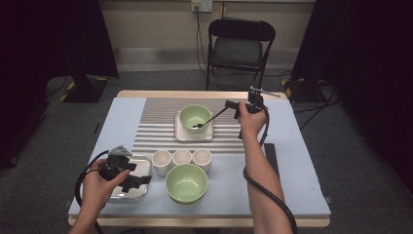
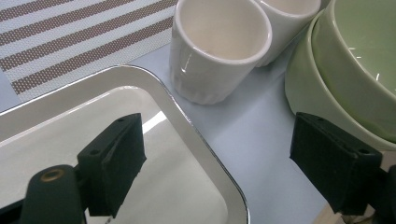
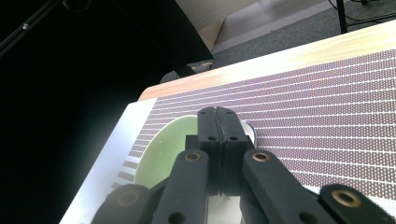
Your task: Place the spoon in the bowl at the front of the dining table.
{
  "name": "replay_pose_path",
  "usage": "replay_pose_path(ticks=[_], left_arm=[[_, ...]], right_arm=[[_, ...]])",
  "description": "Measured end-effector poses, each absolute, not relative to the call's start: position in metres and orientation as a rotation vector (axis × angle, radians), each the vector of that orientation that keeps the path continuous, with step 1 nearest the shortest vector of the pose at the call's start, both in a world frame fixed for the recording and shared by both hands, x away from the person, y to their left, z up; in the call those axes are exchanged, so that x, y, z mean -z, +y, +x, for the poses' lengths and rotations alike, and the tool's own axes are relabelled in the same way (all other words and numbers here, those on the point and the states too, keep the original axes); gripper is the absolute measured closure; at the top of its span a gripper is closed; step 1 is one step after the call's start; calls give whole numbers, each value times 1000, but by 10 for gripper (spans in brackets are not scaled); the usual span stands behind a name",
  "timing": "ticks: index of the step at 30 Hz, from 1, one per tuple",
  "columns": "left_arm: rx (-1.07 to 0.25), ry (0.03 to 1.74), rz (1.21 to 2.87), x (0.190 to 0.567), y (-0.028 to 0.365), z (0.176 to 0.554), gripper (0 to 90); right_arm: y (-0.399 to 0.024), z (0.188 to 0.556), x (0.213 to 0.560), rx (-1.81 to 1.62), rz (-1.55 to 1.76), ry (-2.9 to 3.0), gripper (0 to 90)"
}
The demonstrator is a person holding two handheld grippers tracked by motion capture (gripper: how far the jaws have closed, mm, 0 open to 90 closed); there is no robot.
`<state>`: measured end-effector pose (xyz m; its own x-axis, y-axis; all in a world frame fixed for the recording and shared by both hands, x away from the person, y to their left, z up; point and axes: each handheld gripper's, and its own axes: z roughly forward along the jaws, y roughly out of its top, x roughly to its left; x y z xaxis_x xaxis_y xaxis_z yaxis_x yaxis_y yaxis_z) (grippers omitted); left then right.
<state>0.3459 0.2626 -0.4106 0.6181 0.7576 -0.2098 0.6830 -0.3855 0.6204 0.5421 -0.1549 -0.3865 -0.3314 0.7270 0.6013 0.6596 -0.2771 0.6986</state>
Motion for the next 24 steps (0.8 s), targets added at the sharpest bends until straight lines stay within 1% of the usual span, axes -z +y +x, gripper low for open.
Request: replay_pose_path(ticks=[24], left_arm=[[-137,1118,2163,411,260,346,174]], right_arm=[[-151,530,396,-1715,1788,1855,895]])
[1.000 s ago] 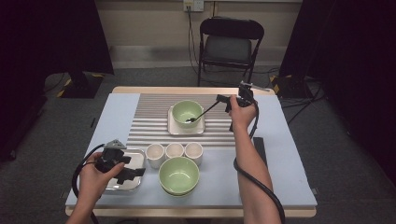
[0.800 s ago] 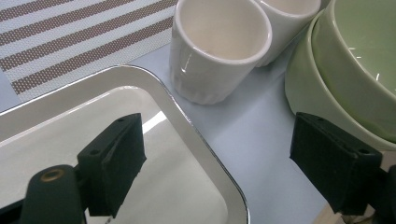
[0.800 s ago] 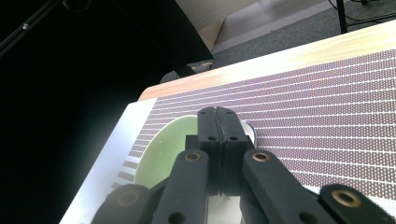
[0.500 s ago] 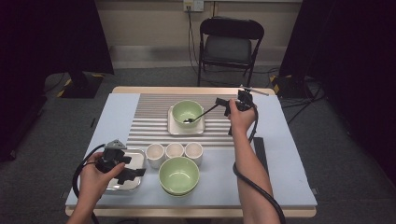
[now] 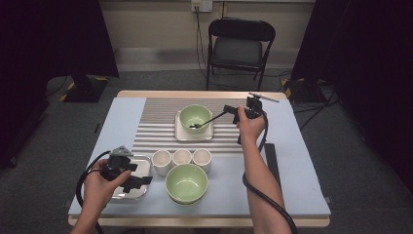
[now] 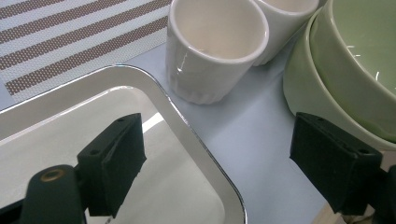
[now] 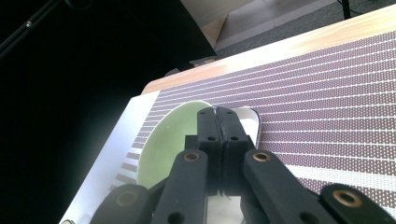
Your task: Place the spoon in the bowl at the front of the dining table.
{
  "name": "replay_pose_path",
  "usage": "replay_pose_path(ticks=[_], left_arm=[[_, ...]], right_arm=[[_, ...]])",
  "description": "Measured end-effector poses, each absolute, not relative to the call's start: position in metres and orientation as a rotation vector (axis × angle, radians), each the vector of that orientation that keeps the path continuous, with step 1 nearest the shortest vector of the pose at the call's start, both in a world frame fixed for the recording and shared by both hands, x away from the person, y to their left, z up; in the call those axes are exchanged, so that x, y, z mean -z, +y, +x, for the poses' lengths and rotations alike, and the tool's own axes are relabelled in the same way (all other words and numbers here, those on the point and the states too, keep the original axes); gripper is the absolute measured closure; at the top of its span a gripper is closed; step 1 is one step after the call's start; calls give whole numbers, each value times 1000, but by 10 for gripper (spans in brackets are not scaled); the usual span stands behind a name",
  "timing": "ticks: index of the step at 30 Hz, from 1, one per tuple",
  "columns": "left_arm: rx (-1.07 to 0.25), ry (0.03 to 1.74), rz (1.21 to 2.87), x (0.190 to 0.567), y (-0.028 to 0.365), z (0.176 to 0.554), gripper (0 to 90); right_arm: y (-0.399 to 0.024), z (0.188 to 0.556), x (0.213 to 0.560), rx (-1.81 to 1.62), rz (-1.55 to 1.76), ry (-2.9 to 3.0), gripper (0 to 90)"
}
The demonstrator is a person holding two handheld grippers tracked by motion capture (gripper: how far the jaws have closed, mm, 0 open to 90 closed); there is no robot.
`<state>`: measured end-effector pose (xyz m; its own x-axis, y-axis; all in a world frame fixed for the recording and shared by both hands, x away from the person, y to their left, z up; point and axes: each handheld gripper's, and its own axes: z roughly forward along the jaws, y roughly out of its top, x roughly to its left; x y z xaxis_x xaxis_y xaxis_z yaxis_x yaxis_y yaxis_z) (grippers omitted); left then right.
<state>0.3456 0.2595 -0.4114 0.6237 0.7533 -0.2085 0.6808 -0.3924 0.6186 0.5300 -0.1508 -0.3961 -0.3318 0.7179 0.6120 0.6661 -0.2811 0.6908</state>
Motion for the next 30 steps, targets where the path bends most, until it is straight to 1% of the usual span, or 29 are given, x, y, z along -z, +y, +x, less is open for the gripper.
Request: replay_pose_path(ticks=[30], left_arm=[[-132,1115,2169,413,259,347,174]], right_arm=[[-140,536,407,-1674,1788,1878,870]])
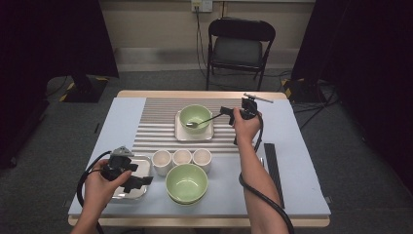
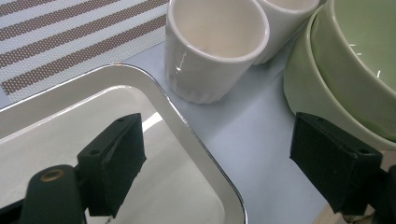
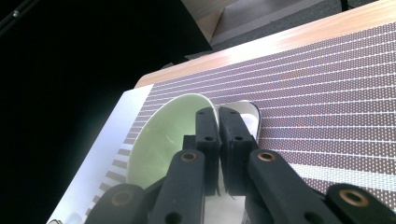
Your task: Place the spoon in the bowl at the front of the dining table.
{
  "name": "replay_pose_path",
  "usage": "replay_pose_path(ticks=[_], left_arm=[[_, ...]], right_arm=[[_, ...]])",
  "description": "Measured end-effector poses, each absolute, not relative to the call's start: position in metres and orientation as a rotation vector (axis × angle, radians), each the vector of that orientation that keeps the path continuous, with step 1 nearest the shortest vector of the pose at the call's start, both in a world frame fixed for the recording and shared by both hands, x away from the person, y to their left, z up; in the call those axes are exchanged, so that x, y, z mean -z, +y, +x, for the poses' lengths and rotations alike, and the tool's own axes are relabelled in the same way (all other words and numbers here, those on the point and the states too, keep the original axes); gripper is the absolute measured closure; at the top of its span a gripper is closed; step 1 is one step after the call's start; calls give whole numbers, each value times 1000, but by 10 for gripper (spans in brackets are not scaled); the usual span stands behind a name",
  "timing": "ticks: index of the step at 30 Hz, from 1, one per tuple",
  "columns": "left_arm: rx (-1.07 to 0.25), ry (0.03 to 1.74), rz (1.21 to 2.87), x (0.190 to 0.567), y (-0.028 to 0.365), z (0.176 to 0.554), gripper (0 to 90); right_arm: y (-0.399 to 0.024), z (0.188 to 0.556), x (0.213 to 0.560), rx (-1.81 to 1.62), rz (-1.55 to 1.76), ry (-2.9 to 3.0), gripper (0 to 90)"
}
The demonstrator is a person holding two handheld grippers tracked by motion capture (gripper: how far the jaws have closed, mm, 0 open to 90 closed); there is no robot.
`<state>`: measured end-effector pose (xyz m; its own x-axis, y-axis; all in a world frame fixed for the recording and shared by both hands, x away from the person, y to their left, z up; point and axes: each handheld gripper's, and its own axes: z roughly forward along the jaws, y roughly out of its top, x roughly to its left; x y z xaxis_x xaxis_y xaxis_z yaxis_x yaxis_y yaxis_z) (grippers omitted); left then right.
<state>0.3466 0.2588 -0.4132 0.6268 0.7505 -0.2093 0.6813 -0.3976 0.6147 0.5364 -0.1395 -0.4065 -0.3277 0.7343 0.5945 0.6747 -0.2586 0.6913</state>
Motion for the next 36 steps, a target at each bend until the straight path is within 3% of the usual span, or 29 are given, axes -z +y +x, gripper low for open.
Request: replay_pose_path(ticks=[24,36], left_arm=[[-132,1122,2165,413,261,347,174],[-135,1123,2165,412,261,347,175]], right_arm=[[-134,543,412,-1619,1783,1902,792],[-133,544,413,-1568,1784,1907,707]])
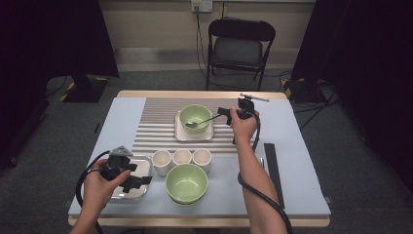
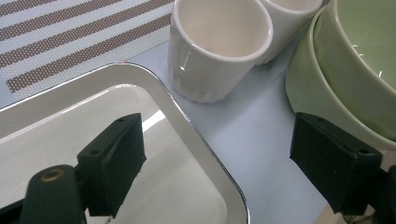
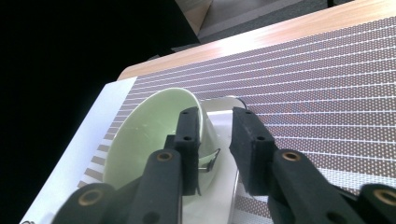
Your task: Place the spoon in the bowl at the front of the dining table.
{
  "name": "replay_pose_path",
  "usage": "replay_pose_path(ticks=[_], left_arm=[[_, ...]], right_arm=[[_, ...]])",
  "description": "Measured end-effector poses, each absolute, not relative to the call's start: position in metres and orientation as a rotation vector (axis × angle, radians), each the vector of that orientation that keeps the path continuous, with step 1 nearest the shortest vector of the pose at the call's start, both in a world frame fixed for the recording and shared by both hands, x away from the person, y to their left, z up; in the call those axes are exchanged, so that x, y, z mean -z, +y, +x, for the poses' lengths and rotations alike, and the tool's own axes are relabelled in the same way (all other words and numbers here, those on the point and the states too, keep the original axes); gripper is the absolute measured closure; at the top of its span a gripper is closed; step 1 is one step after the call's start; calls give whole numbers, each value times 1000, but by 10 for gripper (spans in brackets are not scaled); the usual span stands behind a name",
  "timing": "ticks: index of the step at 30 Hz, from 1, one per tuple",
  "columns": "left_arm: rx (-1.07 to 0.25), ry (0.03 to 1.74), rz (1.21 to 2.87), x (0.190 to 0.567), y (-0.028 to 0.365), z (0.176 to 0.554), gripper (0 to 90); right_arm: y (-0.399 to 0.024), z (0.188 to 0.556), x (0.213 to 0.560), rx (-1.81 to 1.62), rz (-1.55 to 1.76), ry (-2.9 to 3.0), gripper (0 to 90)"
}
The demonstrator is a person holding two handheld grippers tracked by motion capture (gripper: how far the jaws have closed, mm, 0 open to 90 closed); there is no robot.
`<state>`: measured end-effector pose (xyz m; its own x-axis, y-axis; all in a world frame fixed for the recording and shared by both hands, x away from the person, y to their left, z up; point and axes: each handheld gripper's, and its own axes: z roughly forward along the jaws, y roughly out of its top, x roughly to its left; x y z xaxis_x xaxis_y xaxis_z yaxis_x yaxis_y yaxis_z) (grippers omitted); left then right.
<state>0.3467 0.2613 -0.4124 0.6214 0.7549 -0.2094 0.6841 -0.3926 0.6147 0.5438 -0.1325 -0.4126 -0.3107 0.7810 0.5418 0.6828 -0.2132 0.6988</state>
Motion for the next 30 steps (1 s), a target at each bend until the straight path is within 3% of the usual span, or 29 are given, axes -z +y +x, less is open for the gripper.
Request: replay_pose_path(ticks=[15,30], left_arm=[[-133,1126,2159,412,262,346,174],[-139,1124,2167,412,261,347,175]], right_arm=[[-133,544,412,-1505,1788,1907,457],[-138,541,408,-1479,1762,1928,379]])
